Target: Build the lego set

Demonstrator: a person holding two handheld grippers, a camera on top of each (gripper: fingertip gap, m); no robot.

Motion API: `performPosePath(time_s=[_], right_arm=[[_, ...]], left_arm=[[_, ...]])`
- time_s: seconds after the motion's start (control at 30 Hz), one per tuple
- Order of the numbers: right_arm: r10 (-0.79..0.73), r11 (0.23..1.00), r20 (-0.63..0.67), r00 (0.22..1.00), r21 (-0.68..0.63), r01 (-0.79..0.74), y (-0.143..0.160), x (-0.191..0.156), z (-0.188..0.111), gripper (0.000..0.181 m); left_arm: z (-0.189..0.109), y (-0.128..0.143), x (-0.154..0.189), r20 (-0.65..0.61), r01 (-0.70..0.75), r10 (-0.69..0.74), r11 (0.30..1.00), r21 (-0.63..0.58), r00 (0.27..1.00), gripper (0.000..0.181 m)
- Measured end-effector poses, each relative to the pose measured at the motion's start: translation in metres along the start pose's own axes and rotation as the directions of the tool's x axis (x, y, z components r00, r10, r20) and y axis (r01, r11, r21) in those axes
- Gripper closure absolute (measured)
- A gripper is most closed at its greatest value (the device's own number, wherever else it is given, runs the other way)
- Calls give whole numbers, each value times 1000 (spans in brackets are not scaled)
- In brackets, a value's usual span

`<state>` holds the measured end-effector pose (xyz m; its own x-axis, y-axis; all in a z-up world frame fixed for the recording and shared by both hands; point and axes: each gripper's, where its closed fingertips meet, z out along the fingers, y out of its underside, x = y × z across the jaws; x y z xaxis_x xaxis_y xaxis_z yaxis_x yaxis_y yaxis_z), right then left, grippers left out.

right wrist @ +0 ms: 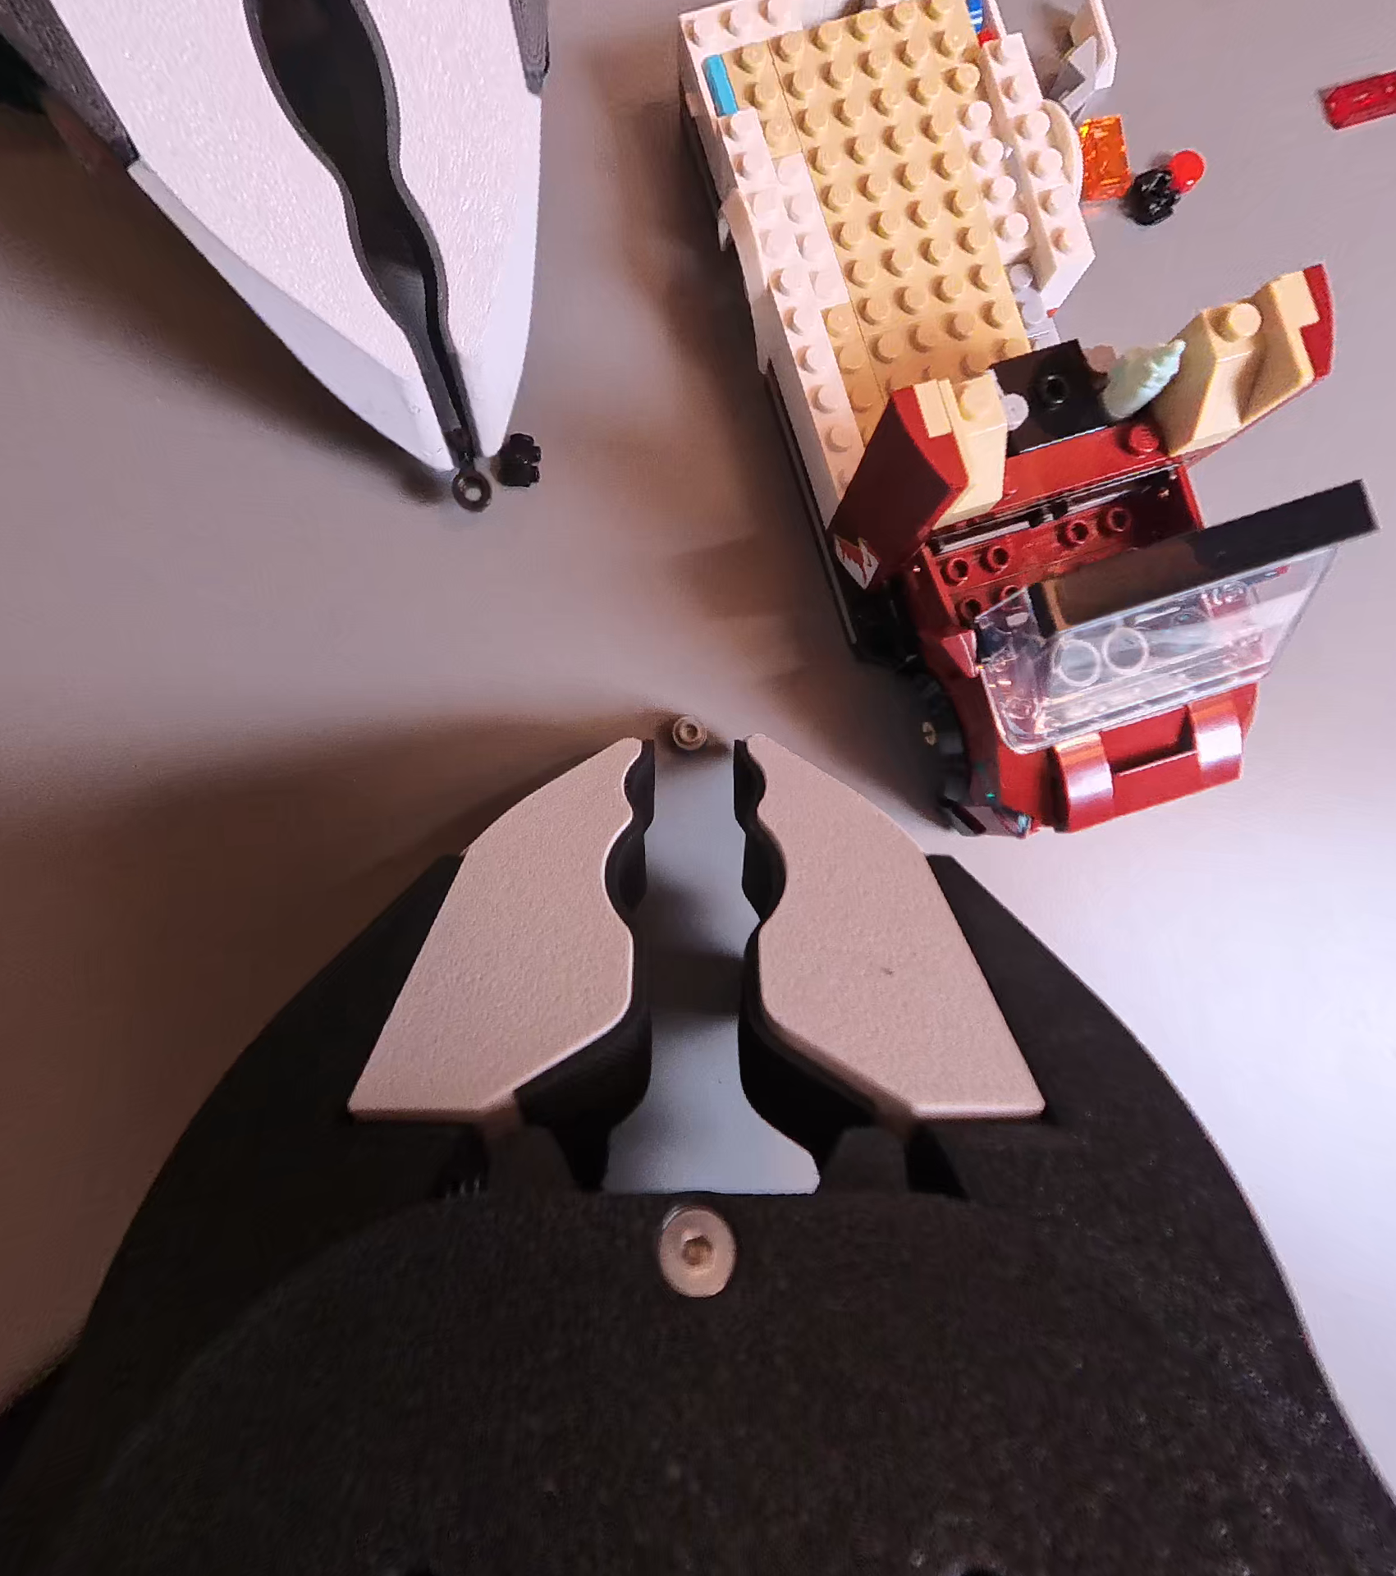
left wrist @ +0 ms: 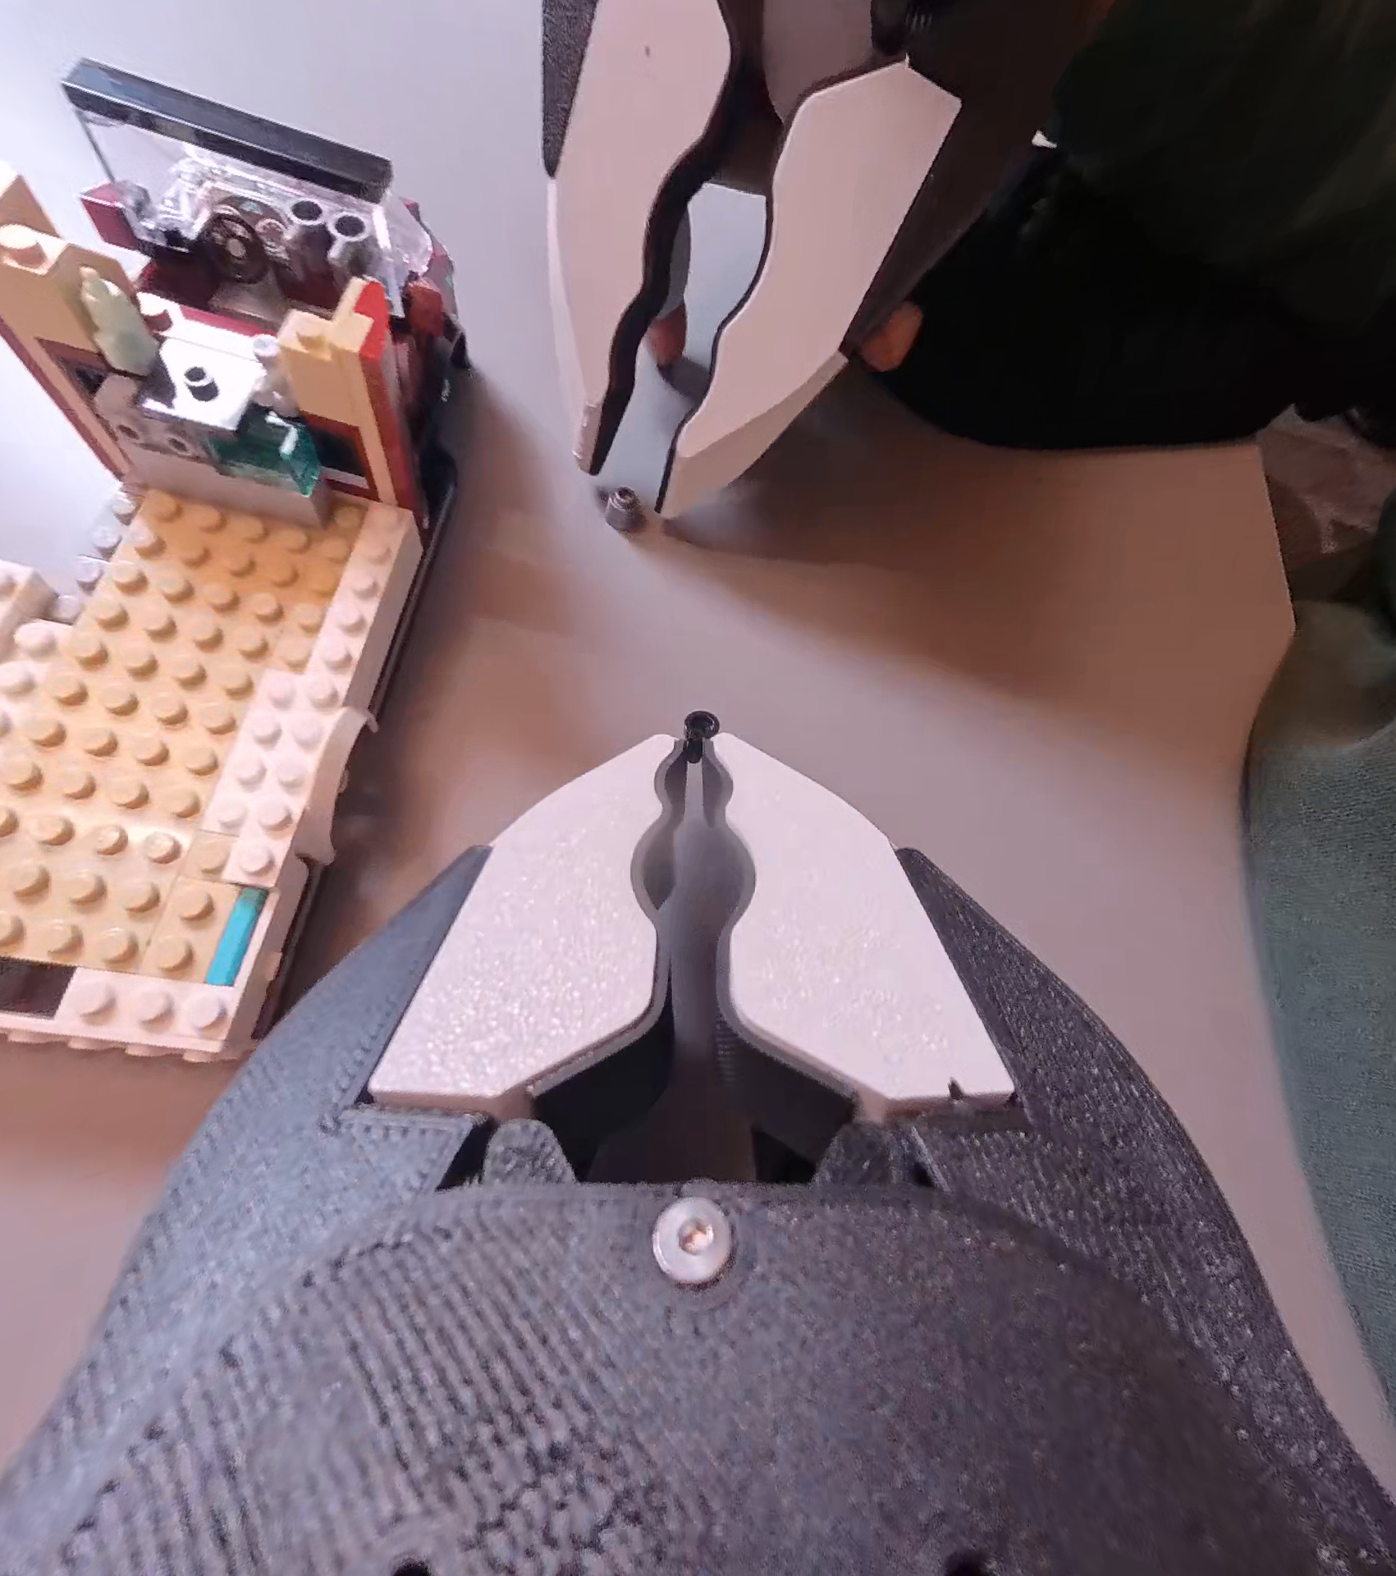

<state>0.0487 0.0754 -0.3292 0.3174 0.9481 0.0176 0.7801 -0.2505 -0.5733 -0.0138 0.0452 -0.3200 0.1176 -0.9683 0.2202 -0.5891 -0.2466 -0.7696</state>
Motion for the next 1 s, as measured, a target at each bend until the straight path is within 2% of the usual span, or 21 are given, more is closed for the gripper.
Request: performPosePath(time_s=[0.4, 1.0], right_arm=[[-20, 999, -3, 1000, -34, 20, -2, -1, 4, 166], [-2, 999, 12, 1000, -46, 2, 0, -3, 3, 170]], left_arm=[[6, 11, 5, 44, -112, 117, 988, -108, 992, 170], [4, 7, 4, 50, -143, 147, 987, -75, 988, 171]])
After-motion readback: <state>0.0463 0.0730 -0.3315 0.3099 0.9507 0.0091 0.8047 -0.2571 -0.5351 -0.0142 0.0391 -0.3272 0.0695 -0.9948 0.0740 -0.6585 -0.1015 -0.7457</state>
